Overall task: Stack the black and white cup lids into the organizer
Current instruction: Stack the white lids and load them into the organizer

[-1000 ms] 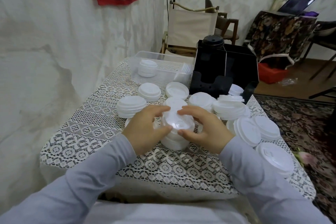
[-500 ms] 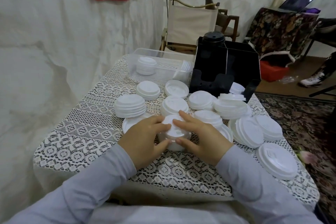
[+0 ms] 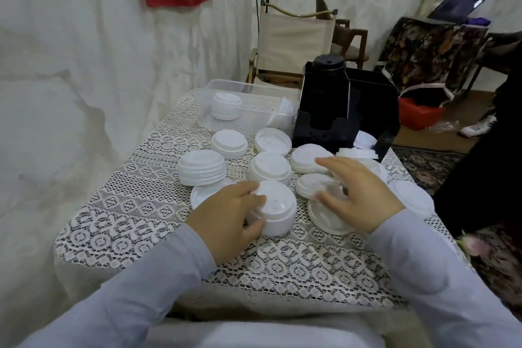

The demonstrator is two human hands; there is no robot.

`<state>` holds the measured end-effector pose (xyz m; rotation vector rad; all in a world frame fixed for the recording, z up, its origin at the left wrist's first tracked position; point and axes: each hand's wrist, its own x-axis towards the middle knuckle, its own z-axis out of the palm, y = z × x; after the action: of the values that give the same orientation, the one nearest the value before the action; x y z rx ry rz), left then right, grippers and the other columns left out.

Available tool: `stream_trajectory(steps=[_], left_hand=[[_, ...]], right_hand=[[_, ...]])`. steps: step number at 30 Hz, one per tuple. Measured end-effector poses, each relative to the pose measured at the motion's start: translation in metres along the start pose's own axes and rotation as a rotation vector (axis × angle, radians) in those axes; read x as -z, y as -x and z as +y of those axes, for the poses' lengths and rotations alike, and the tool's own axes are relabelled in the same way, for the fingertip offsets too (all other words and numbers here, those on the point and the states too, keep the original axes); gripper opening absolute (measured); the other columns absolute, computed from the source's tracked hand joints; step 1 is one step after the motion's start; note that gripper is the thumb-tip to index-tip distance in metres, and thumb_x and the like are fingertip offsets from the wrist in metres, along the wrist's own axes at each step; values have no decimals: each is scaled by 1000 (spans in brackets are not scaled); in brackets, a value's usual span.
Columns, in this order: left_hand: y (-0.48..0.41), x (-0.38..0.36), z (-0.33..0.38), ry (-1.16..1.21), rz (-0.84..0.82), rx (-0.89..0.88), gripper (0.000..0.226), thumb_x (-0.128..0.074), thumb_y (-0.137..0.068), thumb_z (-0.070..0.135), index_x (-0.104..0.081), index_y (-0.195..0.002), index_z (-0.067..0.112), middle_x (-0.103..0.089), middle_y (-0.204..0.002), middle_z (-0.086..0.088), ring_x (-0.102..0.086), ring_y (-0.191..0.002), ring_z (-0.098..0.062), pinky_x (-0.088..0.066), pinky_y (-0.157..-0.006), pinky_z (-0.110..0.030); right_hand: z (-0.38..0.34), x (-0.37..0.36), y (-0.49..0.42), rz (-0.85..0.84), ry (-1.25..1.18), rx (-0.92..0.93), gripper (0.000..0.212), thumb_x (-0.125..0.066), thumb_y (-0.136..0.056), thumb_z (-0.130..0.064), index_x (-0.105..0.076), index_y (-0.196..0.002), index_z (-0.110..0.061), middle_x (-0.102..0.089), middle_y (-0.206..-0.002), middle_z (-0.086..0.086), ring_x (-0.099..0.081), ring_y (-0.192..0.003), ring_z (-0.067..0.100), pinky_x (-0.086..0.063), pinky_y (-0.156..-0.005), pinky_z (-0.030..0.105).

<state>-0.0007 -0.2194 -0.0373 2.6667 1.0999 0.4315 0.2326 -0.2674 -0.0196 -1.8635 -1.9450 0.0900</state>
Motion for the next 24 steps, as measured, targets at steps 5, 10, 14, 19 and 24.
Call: stream_trajectory(steps=[5,10,14,19,24], left_hand=[[1,-1,0,-1,18,-14,47,-49,-94,39,-45,-138,25,-28,-152,8,-28,-137,-7,-21,-107,-16],[1,-2,-2,15,34,-17,47,-50,-94,38,-45,-138,25,-28,-152,8,-28,-137,-7,-18,-107,-15],[1,-2,-5,11,45,-31,47,-51,-93,39,-45,-138,27,-30,-151,11,-29,-136,-6,-20,-108,-16],[0,-4,-7,70,84,-17,46,-58,-89,36,-50,-133,25,-36,-146,11,-40,-127,-6,-24,-100,-11],[2,-6,-6,237,150,43,76,-68,-82,30,-22,-143,26,-33,-143,9,-38,-119,2,-26,-94,-9]], right_hand=[[26,-7,1,-56,211,16,46,-67,-83,-20,-58,-127,-16,-57,-128,1,-45,-123,23,-29,-106,26],[35,-14,1,54,285,137,39,-84,-64,-14,-73,-100,-14,-70,-98,4,-65,-94,29,-37,-101,48],[37,-16,5,171,270,255,42,-88,-55,-11,-73,-94,-14,-71,-92,3,-68,-87,25,-34,-98,49],[24,-12,4,340,152,368,30,-67,-77,-26,-71,-102,-10,-70,-102,4,-65,-93,24,-43,-96,34],[-5,-23,-2,291,52,530,31,-59,-81,-30,-69,-106,-15,-68,-109,2,-65,-93,23,-53,-81,34]])
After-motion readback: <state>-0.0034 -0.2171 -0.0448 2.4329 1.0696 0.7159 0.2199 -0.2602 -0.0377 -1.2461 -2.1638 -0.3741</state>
